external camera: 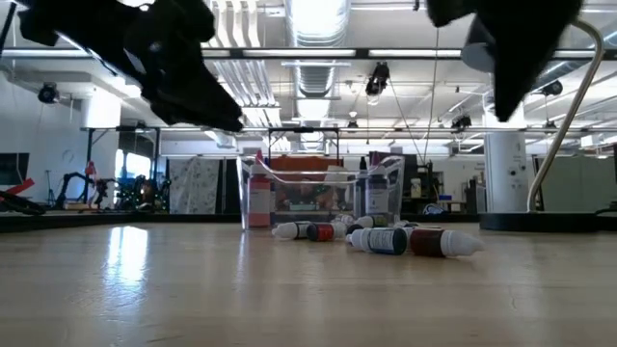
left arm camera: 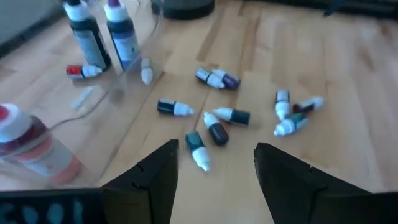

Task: Pick & Place food coloring
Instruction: Put the small green food coloring bottle into the transparent bin

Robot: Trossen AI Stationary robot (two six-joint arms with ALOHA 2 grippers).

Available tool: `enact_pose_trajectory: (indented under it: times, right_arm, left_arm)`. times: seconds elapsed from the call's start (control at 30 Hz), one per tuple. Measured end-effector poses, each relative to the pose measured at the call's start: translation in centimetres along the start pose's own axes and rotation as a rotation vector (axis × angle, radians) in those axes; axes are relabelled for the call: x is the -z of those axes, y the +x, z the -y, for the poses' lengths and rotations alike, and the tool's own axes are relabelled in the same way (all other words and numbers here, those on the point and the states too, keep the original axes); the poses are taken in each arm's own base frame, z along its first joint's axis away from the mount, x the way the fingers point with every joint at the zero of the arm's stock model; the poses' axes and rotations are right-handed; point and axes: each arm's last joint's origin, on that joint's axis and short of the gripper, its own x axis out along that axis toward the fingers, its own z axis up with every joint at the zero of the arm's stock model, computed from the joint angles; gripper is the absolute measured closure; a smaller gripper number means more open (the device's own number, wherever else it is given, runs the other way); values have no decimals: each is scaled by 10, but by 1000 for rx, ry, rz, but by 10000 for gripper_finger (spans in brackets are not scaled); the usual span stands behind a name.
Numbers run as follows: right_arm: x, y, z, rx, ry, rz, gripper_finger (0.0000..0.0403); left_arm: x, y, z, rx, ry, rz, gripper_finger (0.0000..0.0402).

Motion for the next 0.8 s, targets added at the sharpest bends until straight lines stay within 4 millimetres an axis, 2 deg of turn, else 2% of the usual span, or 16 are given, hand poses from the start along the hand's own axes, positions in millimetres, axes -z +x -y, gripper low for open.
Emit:
enact_pose_trajectory:
  times: [0.2, 0.43, 0.63, 0.8]
  right_arm:
    - [34, 5, 1, 46, 250, -4, 178]
    - [66, 10, 11, 82, 375, 56, 178]
    - [78, 20, 21, 125, 408, 135, 178]
    - [83, 34, 31, 184, 398, 163, 178]
  left_arm:
    - [9, 35, 12, 29, -12, -122, 218]
    - [13, 74, 14, -39, -53, -210, 218]
    - [14, 94, 12, -80, -55, -244, 218]
    - [15, 110, 4, -130, -141, -290, 218]
